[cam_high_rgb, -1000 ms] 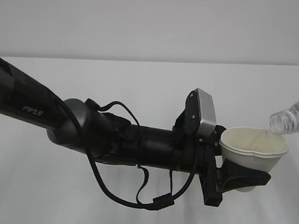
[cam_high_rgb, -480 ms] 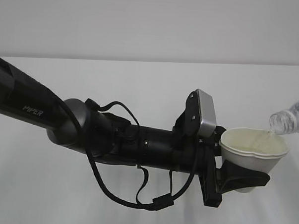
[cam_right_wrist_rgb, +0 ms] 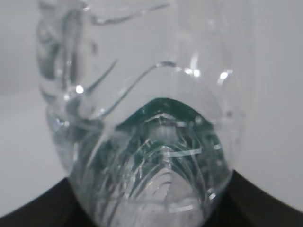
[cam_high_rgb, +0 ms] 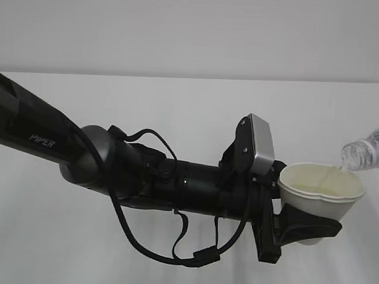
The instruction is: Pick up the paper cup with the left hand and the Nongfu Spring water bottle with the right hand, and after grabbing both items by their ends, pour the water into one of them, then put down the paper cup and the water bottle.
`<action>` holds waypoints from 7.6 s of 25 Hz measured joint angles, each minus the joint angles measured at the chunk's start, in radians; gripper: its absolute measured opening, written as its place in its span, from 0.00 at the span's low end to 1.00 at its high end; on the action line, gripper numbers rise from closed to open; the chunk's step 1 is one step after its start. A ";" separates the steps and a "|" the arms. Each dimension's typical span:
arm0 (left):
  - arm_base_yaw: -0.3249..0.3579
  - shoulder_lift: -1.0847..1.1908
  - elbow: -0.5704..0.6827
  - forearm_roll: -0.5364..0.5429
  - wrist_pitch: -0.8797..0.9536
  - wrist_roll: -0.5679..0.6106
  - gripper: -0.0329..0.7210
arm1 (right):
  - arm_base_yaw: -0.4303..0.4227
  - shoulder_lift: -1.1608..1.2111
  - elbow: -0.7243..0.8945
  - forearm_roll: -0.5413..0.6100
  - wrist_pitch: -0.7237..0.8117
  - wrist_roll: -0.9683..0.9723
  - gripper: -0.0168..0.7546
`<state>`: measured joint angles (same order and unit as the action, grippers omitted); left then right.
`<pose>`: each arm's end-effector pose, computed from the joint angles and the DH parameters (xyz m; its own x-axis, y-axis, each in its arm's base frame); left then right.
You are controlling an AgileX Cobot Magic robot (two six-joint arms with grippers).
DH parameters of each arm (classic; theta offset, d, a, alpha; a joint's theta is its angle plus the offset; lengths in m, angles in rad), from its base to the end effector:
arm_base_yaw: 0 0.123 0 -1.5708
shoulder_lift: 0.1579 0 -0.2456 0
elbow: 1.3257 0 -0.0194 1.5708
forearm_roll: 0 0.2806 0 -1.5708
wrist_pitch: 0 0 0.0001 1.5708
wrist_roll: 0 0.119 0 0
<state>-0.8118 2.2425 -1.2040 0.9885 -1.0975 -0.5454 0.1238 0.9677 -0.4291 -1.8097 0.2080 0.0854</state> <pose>0.2378 -0.3792 0.0612 -0.0296 0.0896 -0.9955 0.9961 -0.0800 -0.0369 0.2634 0.0086 0.1942 -0.0003 -0.9749 0.2228 -0.3928 -0.2048 -0.8965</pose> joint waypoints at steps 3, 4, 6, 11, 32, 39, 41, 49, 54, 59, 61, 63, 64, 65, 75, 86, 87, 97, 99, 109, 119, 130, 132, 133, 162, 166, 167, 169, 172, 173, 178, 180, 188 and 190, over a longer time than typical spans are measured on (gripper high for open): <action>0.000 0.000 0.000 0.002 0.002 0.000 0.57 | 0.000 0.000 0.000 0.000 0.000 0.000 0.57; 0.000 0.000 0.000 0.002 0.004 0.000 0.57 | 0.000 0.000 0.000 0.000 0.000 0.000 0.57; 0.000 0.000 0.000 0.005 0.004 0.000 0.57 | 0.000 0.000 0.000 0.000 0.000 0.000 0.57; 0.000 0.000 0.000 0.005 0.004 0.000 0.57 | 0.000 0.000 0.000 0.000 0.000 0.000 0.57; 0.000 0.000 0.000 0.005 0.006 0.000 0.57 | 0.000 0.000 0.000 0.000 0.000 0.000 0.57; 0.000 0.000 0.000 0.005 0.006 0.000 0.57 | 0.000 0.000 0.000 0.000 0.000 -0.002 0.57; 0.000 0.000 0.000 0.005 0.006 0.000 0.57 | 0.000 0.000 0.000 0.000 -0.002 -0.002 0.57; 0.000 0.000 0.000 0.005 0.006 0.000 0.57 | 0.000 0.000 0.000 0.000 -0.004 -0.021 0.57; 0.000 0.000 0.000 0.007 0.006 0.000 0.57 | 0.000 0.000 0.000 0.000 -0.007 -0.035 0.57; 0.000 0.000 0.000 0.007 0.008 0.000 0.57 | 0.000 0.000 0.000 0.000 -0.007 -0.046 0.57; 0.000 0.000 0.000 0.007 0.008 0.000 0.57 | 0.000 0.000 0.000 0.000 -0.007 -0.047 0.57; 0.000 0.000 0.000 0.007 0.008 0.000 0.57 | 0.000 0.000 0.000 0.000 -0.007 -0.049 0.57; 0.000 0.000 0.000 0.007 0.008 0.000 0.57 | 0.000 0.000 0.000 0.000 -0.007 -0.049 0.57; 0.000 0.000 0.000 0.007 0.008 0.000 0.57 | 0.000 0.000 0.000 0.000 -0.007 -0.049 0.57; 0.000 0.000 0.000 0.007 0.012 0.000 0.57 | 0.000 0.000 0.000 0.000 -0.007 -0.051 0.57; 0.000 0.000 0.000 0.008 0.012 0.000 0.57 | 0.000 0.000 0.000 0.000 -0.007 -0.053 0.57; 0.000 0.000 0.000 0.009 0.012 0.000 0.57 | 0.000 0.000 0.000 0.000 -0.007 -0.053 0.57; 0.000 0.000 0.000 0.014 0.012 0.000 0.57 | 0.000 0.000 0.000 0.000 -0.009 -0.058 0.57; 0.000 0.000 0.000 0.017 0.012 0.000 0.57 | 0.000 0.000 0.000 0.000 -0.009 -0.069 0.57; 0.000 0.000 0.000 0.019 0.012 0.000 0.57 | 0.000 0.000 0.000 0.000 -0.011 -0.078 0.57; 0.000 0.000 0.000 0.020 0.012 0.000 0.57 | 0.000 0.000 0.000 0.000 -0.011 -0.085 0.57; 0.000 0.005 0.000 0.022 0.014 0.000 0.57 | 0.000 0.000 0.000 0.000 -0.011 -0.017 0.57; 0.000 0.005 0.000 0.022 0.020 0.000 0.57 | 0.000 0.000 0.000 0.000 -0.011 0.011 0.57; 0.000 0.005 0.000 0.022 0.024 0.000 0.57 | 0.000 0.000 0.000 0.000 -0.011 0.024 0.57; 0.000 0.005 0.000 -0.012 0.031 0.000 0.57 | 0.000 0.000 0.000 0.000 -0.013 0.415 0.57; 0.000 0.005 0.000 -0.026 0.031 0.000 0.57 | 0.000 0.000 0.000 0.000 -0.013 0.470 0.57; 0.000 0.005 0.000 -0.028 0.031 0.000 0.57 | 0.000 0.000 0.000 0.000 -0.013 0.480 0.57; 0.000 0.005 0.000 -0.031 0.031 0.000 0.57 | 0.000 0.000 0.000 0.000 -0.013 0.489 0.57; 0.000 0.005 0.000 -0.033 0.031 0.000 0.57 | 0.000 0.000 0.000 0.000 -0.011 0.513 0.57; 0.000 0.005 0.000 -0.033 0.031 0.000 0.57 | 0.000 0.000 0.000 0.000 -0.006 0.518 0.57; 0.000 0.005 0.000 -0.035 0.031 0.000 0.57 | 0.000 0.000 0.000 0.000 -0.004 0.525 0.57; 0.000 0.005 0.000 -0.035 0.031 0.000 0.57 | 0.000 0.000 0.000 0.000 -0.004 0.527 0.57; 0.000 0.005 0.000 -0.042 0.031 0.000 0.57 | 0.000 -0.002 0.020 0.000 -0.004 0.530 0.57; 0.000 0.005 0.000 -0.049 0.031 0.000 0.57 | 0.000 -0.002 0.020 0.000 -0.004 0.534 0.57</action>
<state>-0.8118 2.2471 -1.2040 0.9396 -1.0666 -0.5454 0.1238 0.9662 -0.4094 -1.8101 0.2038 0.6197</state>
